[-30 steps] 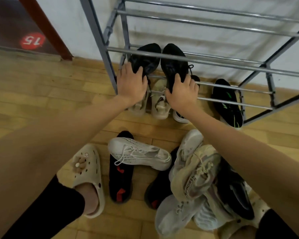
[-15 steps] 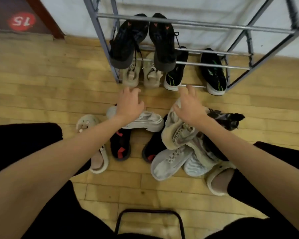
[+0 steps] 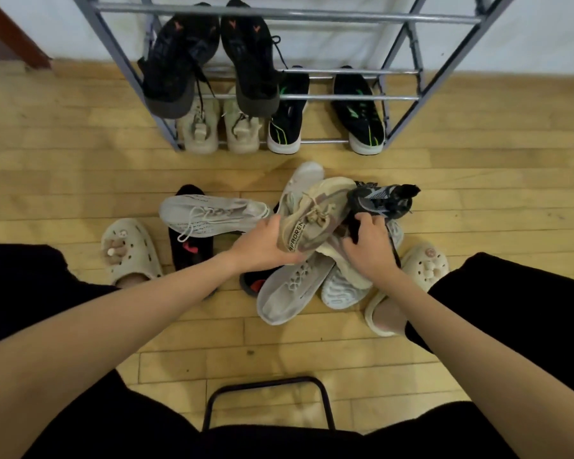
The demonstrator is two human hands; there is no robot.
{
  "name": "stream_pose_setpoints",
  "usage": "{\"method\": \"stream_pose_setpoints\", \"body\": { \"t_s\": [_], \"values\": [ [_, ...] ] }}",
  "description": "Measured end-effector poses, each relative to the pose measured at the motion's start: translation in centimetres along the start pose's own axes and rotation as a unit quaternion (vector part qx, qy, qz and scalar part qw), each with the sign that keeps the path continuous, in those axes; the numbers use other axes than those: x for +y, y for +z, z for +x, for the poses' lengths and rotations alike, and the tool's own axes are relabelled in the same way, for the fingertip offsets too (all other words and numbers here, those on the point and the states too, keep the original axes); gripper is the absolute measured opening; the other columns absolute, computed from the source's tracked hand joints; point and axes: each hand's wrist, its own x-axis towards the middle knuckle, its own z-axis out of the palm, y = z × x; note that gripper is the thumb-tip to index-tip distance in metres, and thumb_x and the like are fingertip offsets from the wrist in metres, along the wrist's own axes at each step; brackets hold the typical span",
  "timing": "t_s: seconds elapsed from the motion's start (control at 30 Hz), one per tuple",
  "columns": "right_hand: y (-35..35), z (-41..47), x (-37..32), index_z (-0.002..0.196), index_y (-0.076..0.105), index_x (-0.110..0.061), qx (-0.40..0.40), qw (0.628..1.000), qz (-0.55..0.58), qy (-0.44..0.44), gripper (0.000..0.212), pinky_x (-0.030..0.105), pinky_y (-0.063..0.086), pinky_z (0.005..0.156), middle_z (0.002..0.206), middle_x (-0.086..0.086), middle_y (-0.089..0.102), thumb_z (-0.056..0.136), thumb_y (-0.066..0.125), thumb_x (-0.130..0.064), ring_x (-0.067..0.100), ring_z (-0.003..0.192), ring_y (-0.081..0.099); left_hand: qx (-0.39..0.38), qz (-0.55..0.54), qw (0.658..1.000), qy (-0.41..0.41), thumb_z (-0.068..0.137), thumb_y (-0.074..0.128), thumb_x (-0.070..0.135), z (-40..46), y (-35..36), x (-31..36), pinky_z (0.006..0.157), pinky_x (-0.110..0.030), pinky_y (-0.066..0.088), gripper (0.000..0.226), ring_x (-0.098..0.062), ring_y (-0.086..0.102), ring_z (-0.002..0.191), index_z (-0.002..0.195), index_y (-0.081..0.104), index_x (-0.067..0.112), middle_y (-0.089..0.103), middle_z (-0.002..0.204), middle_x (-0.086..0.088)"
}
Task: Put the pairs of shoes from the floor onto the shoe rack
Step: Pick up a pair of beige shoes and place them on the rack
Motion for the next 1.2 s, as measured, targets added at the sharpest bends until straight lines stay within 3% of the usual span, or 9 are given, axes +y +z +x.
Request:
{"method": "stream_pose_setpoints", "body": {
  "t_s": [0.17, 0.33, 0.5, 0.6, 0.77, 0.83, 0.9, 1.03, 1.2],
  "values": [
    [2.5, -1.1, 2.9, 0.128, 0.044, 0.000, -0.034, 0.989, -0.121, -0.078, 0.039, 0.034, 0.038, 0.091, 0.124, 0.017, 0.046, 0.091, 0.051, -0.012, 0.033, 0.113, 0.045, 0.019, 0.089, 0.995, -0.035, 0.058, 0.073, 0.071, 1.8, 2.0, 1.3, 0.088, -0.041, 0.050, 0.113, -0.032, 0.049, 0.122, 0.141, 0.023, 0.014, 0.040, 0.139, -0.014],
    [4.9, -0.8, 5.0, 0.145, 0.026, -0.001, -0.075, 0.960, -0.245, -0.113, 0.065, 0.038, 0.040, 0.096, 0.142, 0.014, 0.040, 0.093, 0.052, -0.030, 0.032, 0.125, 0.039, 0.088, 0.178, 0.979, -0.048, 0.058, 0.081, 0.060, 3.1, 3.4, 3.1, 0.071, -0.035, 0.042, 0.102, -0.034, 0.052, 0.113, 0.129, 0.031, 0.007, 0.047, 0.126, -0.017],
    [6.9, 0.5, 5.7, 0.142, 0.038, -0.003, -0.015, 0.932, -0.347, -0.100, 0.073, 0.034, 0.040, 0.083, 0.126, 0.009, 0.055, 0.083, 0.063, -0.037, 0.028, 0.108, 0.047, 0.098, 0.003, 0.992, -0.080, 0.049, 0.088, 0.039, 4.0, 3.0, 2.7, 0.082, -0.037, 0.049, 0.094, -0.030, 0.053, 0.111, 0.123, 0.038, 0.010, 0.050, 0.122, -0.013],
    [7.7, 1.4, 4.8, 0.130, 0.051, -0.005, 0.007, 0.931, -0.357, -0.072, 0.065, 0.033, 0.039, 0.076, 0.110, 0.007, 0.058, 0.076, 0.068, -0.038, 0.026, 0.095, 0.045, 0.116, -0.076, 0.988, -0.064, 0.042, 0.084, 0.044, 3.5, 2.2, 1.8, 0.087, -0.038, 0.052, 0.095, -0.021, 0.057, 0.109, 0.124, 0.045, 0.015, 0.059, 0.117, -0.002],
    [7.1, 3.9, 4.1, 0.123, 0.047, -0.011, -0.017, 0.941, -0.325, -0.096, 0.056, 0.035, 0.043, 0.084, 0.120, 0.009, 0.054, 0.076, 0.070, -0.031, 0.029, 0.109, 0.047, 0.121, -0.117, 0.984, -0.055, 0.047, 0.085, 0.034, 2.0, 1.3, 1.1, 0.080, -0.033, 0.055, 0.081, -0.013, 0.062, 0.097, 0.118, 0.049, 0.020, 0.063, 0.106, 0.005],
    [6.4, 4.3, 4.1, 0.120, 0.049, -0.009, -0.022, 0.944, -0.307, -0.118, 0.049, 0.036, 0.044, 0.083, 0.120, 0.011, 0.055, 0.078, 0.067, -0.026, 0.030, 0.111, 0.048, 0.126, -0.146, 0.979, -0.066, 0.055, 0.087, 0.026, 1.3, 0.8, 0.9, 0.075, -0.021, 0.051, 0.074, -0.004, 0.060, 0.091, 0.116, 0.047, 0.021, 0.061, 0.100, 0.012],
    [5.5, 4.3, 4.1, 0.112, 0.052, -0.009, -0.023, 0.955, -0.269, -0.123, 0.038, 0.035, 0.044, 0.078, 0.114, 0.010, 0.057, 0.081, 0.065, -0.025, 0.030, 0.108, 0.050, 0.143, -0.189, 0.968, -0.082, 0.061, 0.087, 0.021, 0.5, 0.1, 0.8, 0.071, -0.012, 0.044, 0.070, 0.002, 0.058, 0.089, 0.116, 0.044, 0.024, 0.057, 0.097, 0.018],
    [3.3, 3.8, 3.6, 0.095, 0.058, -0.004, -0.036, 0.999, -0.012, -0.008, 0.037, 0.038, 0.048, 0.061, 0.092, 0.011, 0.064, 0.075, 0.070, -0.033, 0.029, 0.084, 0.062, 0.195, -0.267, 0.936, -0.120, 0.064, 0.088, 0.020, -0.8, -1.8, 0.7, 0.084, -0.022, 0.042, 0.083, -0.009, 0.055, 0.102, 0.133, 0.041, 0.017, 0.054, 0.112, 0.009],
    [0.1, 2.4, 2.0, 0.111, 0.064, -0.003, -0.142, 0.914, 0.361, 0.119, 0.031, 0.038, 0.057, 0.074, 0.105, 0.013, 0.067, 0.080, 0.061, -0.004, 0.027, 0.091, 0.066, 0.158, -0.412, 0.882, -0.163, 0.066, 0.087, 0.021, -2.7, -3.3, 0.1, 0.086, -0.031, 0.052, 0.075, -0.012, 0.062, 0.103, 0.129, 0.048, 0.020, 0.063, 0.116, 0.007]
  ]
}}
